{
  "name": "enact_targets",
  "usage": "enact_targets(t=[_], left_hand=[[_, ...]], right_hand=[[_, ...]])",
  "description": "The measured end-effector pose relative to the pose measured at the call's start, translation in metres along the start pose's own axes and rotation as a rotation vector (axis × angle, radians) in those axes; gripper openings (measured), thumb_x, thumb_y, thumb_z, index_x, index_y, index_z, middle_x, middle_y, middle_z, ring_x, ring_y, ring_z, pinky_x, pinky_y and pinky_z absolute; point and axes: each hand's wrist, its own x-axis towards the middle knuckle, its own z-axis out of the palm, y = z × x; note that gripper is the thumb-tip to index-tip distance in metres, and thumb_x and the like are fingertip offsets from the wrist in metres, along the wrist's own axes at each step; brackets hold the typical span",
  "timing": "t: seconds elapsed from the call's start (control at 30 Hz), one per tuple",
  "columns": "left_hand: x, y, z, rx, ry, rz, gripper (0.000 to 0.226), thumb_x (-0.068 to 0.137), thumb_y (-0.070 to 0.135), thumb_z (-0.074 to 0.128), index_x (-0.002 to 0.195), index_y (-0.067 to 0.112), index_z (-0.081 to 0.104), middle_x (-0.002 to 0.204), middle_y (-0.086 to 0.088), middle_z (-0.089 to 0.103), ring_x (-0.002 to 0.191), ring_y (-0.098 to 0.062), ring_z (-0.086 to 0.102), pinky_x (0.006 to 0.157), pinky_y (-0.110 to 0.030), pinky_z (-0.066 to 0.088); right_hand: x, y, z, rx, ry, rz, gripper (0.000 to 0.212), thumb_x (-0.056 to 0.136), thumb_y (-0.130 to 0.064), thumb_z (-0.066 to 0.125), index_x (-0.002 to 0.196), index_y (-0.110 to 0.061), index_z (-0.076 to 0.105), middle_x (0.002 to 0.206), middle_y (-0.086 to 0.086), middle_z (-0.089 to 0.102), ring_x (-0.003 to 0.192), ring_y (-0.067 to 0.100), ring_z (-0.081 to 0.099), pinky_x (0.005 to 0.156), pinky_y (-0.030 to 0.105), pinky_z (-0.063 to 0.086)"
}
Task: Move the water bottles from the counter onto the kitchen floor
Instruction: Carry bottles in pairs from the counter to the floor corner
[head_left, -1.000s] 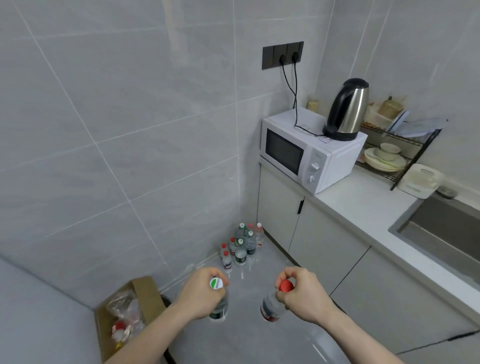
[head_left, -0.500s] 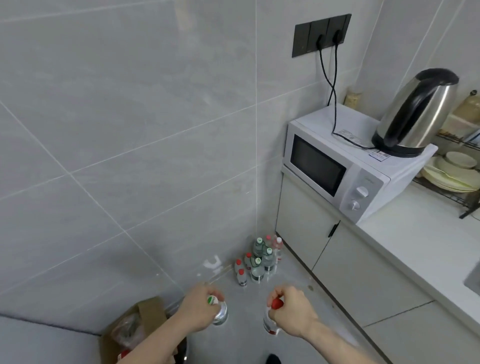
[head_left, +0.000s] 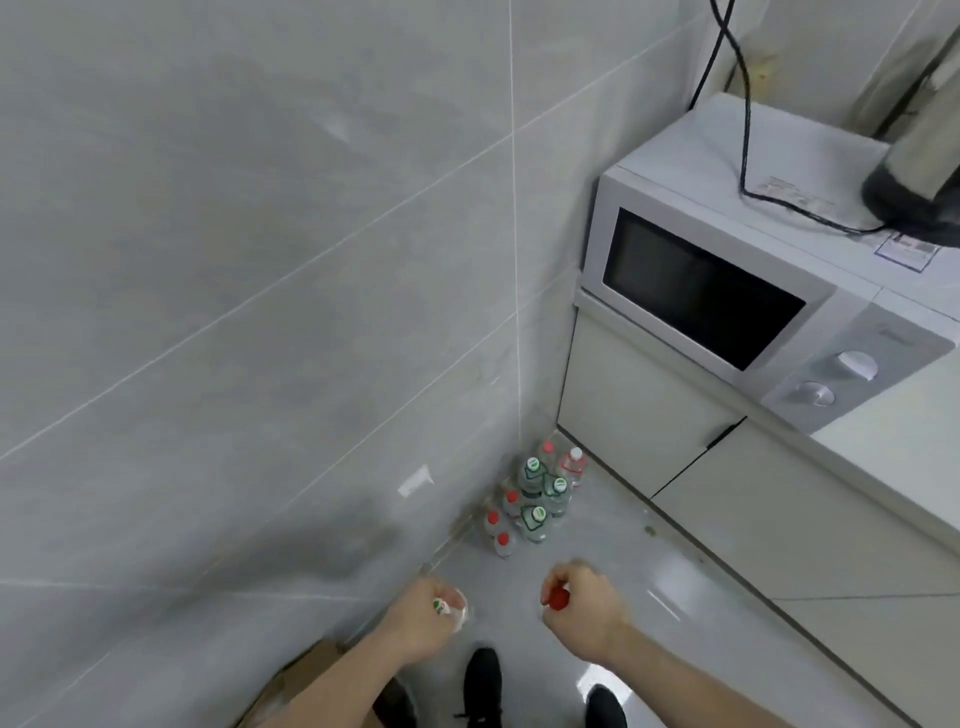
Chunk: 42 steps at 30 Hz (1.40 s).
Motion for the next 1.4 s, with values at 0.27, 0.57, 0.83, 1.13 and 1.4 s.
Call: enact_targets(t=[0.27,0.57,0.83,1.13,1.4], left_hand=[[0.159,-0.056,0.024,0.111,-0.096,0.015,0.029,0.087,0.005,0.058,0.094,0.033,0.063,0.111,0.009,0.059,0.098,-0.009,0.057,0.085,-0.019,0.048],[0.308,-0.140,0.096,0.183,-0.094,0.036,0.029,0.086,0.009,0.062,0.089,0.038,0.057,0.120,0.014,0.051,0.113,-0.005,0.055,0.091,-0.008,0.032],[0.400,-0.184,0.140,0.367,-0.155,0.050,0.030,0.089,0.020,0.059,0.116,0.032,0.062,0.135,0.007,0.055,0.116,-0.014,0.058,0.086,-0.020,0.047],[0.456,-0.193,0.149,0.455,-0.174,0.077,0.041,0.084,0.019,0.057,0.124,0.031,0.058,0.135,0.006,0.057,0.120,-0.015,0.056,0.096,-0.028,0.048],[0.486,-0.187,0.156,0.505,-0.134,0.165,0.040,0.083,0.012,0.059,0.121,0.023,0.059,0.129,0.007,0.056,0.114,-0.015,0.055,0.093,-0.027,0.048]], right_hand=[[0.119,0.031,0.090,0.033,0.010,0.103,0.018,0.075,-0.011,0.058,0.072,-0.028,0.063,0.095,-0.011,0.056,0.075,0.003,0.055,0.065,0.010,0.041],[0.255,0.096,0.212,0.031,-0.115,0.110,0.029,0.084,0.001,0.054,0.083,-0.025,0.067,0.105,-0.014,0.052,0.085,0.007,0.058,0.069,0.019,0.049],[0.342,0.135,0.304,0.094,-0.129,0.127,0.035,0.082,0.007,0.050,0.087,-0.025,0.062,0.117,-0.013,0.054,0.092,0.011,0.060,0.081,0.025,0.053],[0.403,0.143,0.352,0.094,-0.181,0.114,0.032,0.083,0.003,0.057,0.095,-0.027,0.062,0.119,-0.009,0.052,0.093,0.016,0.061,0.078,0.027,0.054],[0.437,0.143,0.364,0.046,-0.185,0.043,0.036,0.081,0.007,0.059,0.087,-0.028,0.061,0.133,-0.007,0.044,0.101,0.021,0.060,0.084,0.032,0.054]])
